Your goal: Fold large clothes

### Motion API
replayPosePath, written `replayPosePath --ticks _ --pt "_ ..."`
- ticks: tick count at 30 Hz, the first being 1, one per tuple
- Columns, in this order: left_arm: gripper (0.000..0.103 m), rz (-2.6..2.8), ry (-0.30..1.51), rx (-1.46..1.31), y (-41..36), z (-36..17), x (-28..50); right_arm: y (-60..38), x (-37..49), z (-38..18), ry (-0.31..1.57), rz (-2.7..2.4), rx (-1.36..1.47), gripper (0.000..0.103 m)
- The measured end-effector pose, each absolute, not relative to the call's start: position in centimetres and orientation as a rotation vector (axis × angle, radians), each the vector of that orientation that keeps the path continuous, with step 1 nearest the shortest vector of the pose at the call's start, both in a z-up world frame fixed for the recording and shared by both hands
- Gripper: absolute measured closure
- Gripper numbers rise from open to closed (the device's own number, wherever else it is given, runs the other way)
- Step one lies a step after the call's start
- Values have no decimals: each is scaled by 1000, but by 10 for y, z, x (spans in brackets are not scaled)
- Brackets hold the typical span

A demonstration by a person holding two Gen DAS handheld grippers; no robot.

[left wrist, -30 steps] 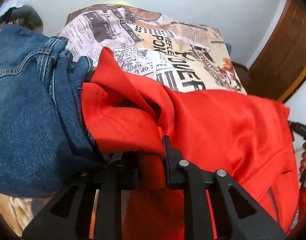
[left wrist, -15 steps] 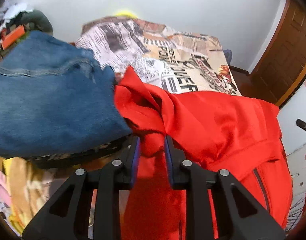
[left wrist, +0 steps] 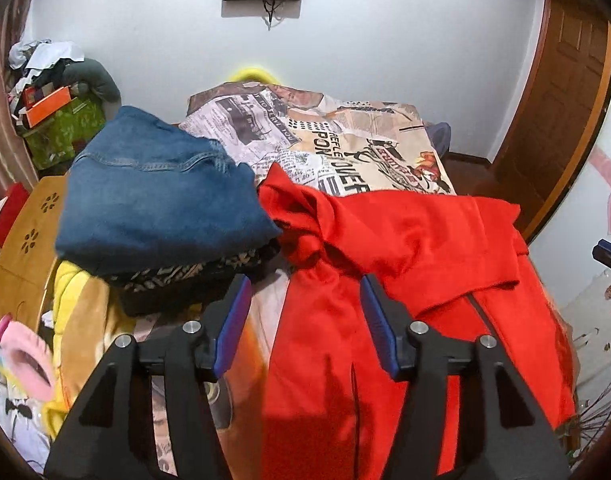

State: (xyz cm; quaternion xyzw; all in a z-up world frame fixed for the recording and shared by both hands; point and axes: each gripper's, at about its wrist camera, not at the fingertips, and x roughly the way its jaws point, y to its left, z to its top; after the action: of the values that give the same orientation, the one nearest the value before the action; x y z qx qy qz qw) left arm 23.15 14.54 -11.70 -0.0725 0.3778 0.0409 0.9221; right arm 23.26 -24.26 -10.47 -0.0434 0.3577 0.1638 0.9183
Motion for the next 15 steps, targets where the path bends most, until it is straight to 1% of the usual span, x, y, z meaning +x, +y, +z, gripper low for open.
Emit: replayPosePath --ticks 3,15 --pt "38 92 792 -133 145 -125 216 -246 223 -111 747 321 -99 48" --pt "38 158 998 -156 160 -202 171 -272 191 -153 879 243 -64 48"
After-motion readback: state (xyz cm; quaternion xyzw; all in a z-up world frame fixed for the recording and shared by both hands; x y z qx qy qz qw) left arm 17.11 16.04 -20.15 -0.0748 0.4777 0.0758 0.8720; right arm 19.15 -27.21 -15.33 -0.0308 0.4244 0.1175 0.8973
